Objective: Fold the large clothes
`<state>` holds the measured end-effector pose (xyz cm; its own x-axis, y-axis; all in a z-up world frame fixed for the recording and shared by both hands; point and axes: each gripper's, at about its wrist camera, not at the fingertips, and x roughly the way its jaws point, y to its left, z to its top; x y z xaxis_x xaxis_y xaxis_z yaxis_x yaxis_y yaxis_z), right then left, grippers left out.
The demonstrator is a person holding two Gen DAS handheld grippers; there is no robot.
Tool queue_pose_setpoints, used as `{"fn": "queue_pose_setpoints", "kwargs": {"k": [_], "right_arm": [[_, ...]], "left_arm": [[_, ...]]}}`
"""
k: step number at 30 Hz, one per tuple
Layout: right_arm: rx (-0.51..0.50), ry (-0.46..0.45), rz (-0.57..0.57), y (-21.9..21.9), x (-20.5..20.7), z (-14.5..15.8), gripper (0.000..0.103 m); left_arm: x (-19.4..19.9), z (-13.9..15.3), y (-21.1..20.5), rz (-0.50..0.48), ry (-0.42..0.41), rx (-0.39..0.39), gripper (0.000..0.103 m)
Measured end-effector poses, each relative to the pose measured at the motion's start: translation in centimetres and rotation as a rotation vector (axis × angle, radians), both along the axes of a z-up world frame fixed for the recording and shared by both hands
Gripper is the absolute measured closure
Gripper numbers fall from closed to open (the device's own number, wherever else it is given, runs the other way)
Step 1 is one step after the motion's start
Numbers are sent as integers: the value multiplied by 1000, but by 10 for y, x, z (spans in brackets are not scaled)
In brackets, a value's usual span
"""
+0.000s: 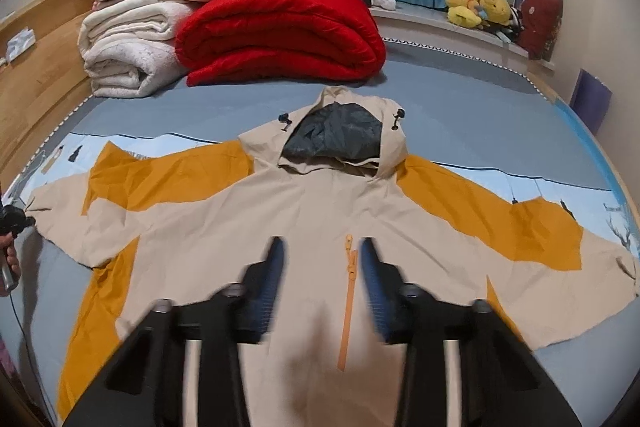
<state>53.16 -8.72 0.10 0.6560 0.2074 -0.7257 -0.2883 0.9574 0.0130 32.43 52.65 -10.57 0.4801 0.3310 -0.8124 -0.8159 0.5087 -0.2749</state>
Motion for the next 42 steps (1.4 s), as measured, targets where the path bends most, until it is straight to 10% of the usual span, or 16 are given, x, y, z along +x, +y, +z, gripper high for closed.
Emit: {"fn": "queue_pose_setpoints", "kwargs": {"k": [6, 13, 19, 24, 31, 34, 42], "right_arm": [[55, 19, -10, -9, -6, 11, 88], [118, 83, -49, -26, -21, 21, 79], [162, 121, -85, -43, -36, 22, 64], [147, 136, -77, -52, -48, 16, 64], [154, 150, -102, -66, -56, 10, 64], [166, 140, -84, -63, -58, 10, 85], [186, 183, -6, -30, -52, -1, 85]], "left_arm": [[20, 96, -72, -137, -134, 142, 103], [43, 171, -248, -530, -299, 192, 103], [51, 167, -398, -887, -303, 92, 103], [71, 113, -480, -1124, -54, -63, 102], [60, 125, -458, -990, -97, -102, 70], [57, 113, -433, -913, -36, -132, 70], [64, 39, -376, -716, 113, -365, 71]]}}
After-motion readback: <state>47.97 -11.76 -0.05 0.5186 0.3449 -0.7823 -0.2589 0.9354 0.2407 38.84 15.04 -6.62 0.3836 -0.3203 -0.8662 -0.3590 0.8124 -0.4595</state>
